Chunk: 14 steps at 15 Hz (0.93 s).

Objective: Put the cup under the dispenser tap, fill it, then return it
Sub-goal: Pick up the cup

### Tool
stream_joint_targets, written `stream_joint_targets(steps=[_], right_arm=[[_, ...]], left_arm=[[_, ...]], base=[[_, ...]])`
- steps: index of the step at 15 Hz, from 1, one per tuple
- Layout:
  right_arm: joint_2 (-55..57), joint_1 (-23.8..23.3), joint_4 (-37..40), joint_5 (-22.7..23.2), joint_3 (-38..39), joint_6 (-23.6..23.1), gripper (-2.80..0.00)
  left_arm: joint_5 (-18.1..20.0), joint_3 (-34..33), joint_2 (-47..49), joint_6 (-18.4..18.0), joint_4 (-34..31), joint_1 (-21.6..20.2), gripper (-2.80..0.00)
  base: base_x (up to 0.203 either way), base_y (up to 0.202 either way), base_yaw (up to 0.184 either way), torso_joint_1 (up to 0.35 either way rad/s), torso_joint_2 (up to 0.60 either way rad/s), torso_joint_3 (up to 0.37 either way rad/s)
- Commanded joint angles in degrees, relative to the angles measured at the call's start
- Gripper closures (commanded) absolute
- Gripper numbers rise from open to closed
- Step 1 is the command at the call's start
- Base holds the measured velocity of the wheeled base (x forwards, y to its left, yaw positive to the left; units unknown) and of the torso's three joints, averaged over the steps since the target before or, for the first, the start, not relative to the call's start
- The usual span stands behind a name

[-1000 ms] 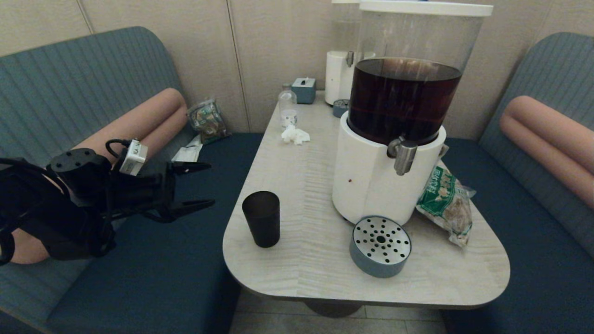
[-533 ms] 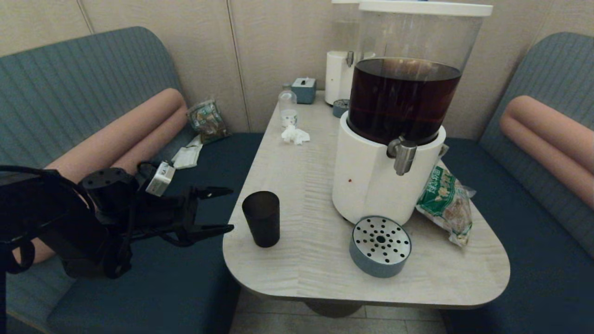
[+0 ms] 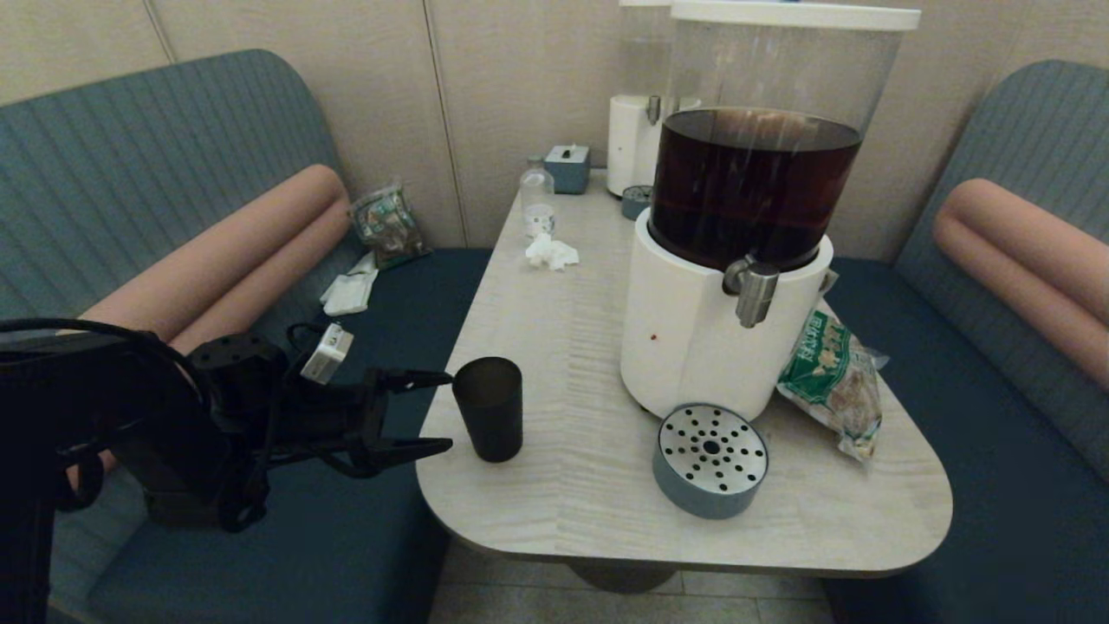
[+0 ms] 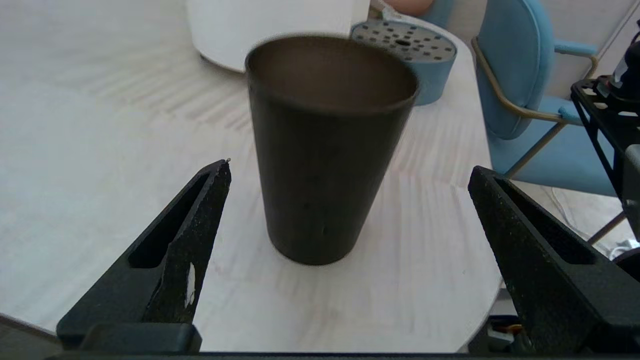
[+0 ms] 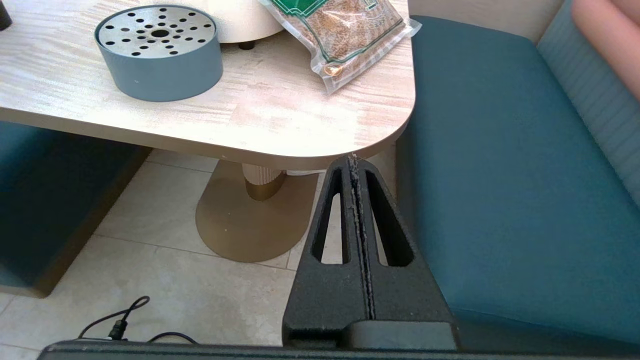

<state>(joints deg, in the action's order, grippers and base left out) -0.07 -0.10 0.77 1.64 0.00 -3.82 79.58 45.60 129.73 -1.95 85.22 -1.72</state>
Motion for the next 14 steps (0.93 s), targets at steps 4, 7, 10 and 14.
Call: stream_joint_targets(steps=[4, 7, 10, 14], right_arm=[[0.07, 0.01, 0.02, 0.03, 0.0, -0.04, 0.0], [0.07, 0.01, 0.02, 0.03, 0.0, -0.04, 0.0], [0.07, 0.01, 0.02, 0.03, 0.0, -0.04, 0.0], [0.0, 0.01, 0.02, 0.03, 0.0, -0.04, 0.0]], left_arm=[[-1.86, 3.99, 4.95, 0.57, 0.56, 2.97, -2.8], [-2.88, 5.12, 5.35, 0.86, 0.56, 4.66, -2.8], [-3.2, 5.47, 5.35, 2.05, 1.37, 6.04, -2.8], [-5.35, 6.63, 6.67, 2.97, 2.23, 7.19, -2.8]], base=[[0.0, 0.0, 0.0, 0.0, 0.0, 0.0], [0.0, 0.0, 0.0, 0.0, 0.0, 0.0], [0.0, 0.0, 0.0, 0.0, 0.0, 0.0], [0.0, 0.0, 0.0, 0.0, 0.0, 0.0]])
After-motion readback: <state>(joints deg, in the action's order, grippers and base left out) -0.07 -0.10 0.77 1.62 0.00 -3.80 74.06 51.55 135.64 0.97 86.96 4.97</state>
